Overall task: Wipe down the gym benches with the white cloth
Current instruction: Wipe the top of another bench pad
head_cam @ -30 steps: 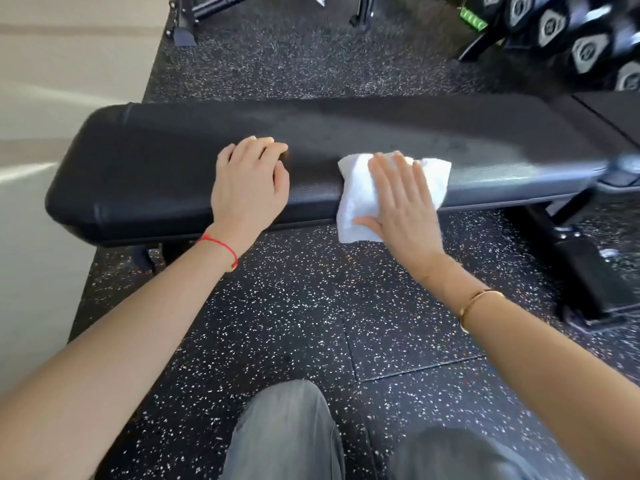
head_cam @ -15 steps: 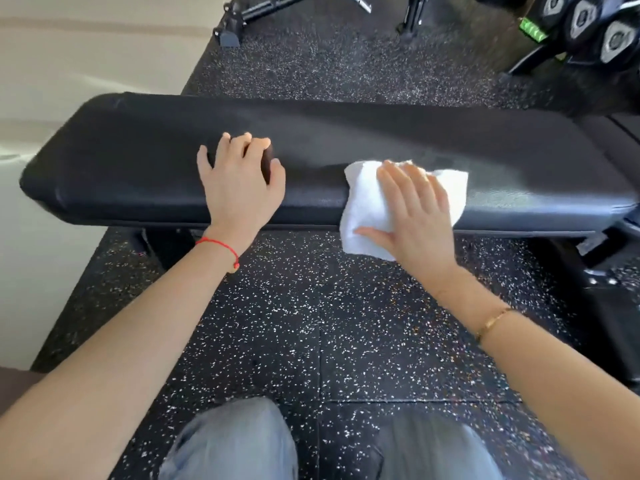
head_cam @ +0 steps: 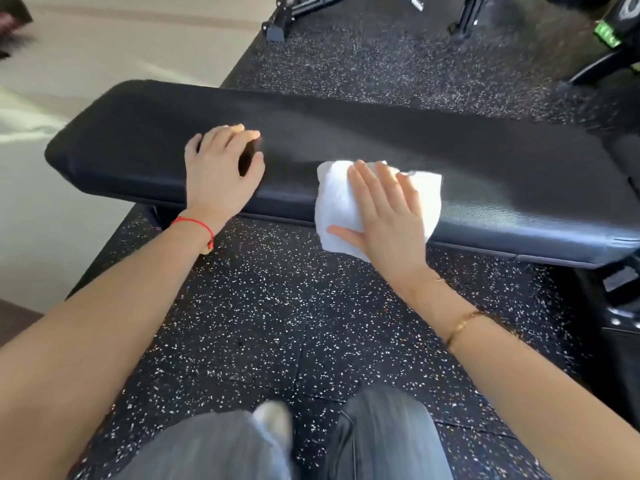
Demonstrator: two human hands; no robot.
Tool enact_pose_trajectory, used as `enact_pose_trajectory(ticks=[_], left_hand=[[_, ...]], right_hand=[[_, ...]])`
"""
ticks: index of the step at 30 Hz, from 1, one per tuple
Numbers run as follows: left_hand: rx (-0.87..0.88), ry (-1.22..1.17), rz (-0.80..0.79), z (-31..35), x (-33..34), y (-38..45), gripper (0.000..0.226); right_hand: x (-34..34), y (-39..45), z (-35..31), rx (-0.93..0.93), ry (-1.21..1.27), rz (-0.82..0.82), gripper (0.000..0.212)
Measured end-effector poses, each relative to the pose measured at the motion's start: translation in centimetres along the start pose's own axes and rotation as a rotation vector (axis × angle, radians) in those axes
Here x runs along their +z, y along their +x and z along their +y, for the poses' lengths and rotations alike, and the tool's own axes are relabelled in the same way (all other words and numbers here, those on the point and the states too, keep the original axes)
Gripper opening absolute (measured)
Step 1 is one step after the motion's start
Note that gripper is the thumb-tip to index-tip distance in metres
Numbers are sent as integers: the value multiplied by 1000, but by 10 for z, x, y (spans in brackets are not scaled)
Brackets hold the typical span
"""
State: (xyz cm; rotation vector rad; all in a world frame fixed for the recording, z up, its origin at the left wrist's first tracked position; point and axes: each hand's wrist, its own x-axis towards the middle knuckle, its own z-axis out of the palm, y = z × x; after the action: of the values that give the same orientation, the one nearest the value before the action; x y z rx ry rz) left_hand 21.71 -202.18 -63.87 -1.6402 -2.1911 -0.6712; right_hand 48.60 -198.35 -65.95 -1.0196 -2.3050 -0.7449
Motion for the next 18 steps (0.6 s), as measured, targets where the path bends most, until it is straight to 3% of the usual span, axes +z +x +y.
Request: enact_pose_trajectory(ticks=[6, 13, 18], left_hand=[[22, -25, -3, 1, -3, -1, 45], [206, -93, 18, 40, -7, -14, 38], [259, -112, -25, 72, -2, -6, 40]], right_hand=[[8, -5, 6, -89, -24, 63, 84], [6, -41, 46, 114, -24, 99, 84], [14, -10, 8, -49, -117, 99, 83]])
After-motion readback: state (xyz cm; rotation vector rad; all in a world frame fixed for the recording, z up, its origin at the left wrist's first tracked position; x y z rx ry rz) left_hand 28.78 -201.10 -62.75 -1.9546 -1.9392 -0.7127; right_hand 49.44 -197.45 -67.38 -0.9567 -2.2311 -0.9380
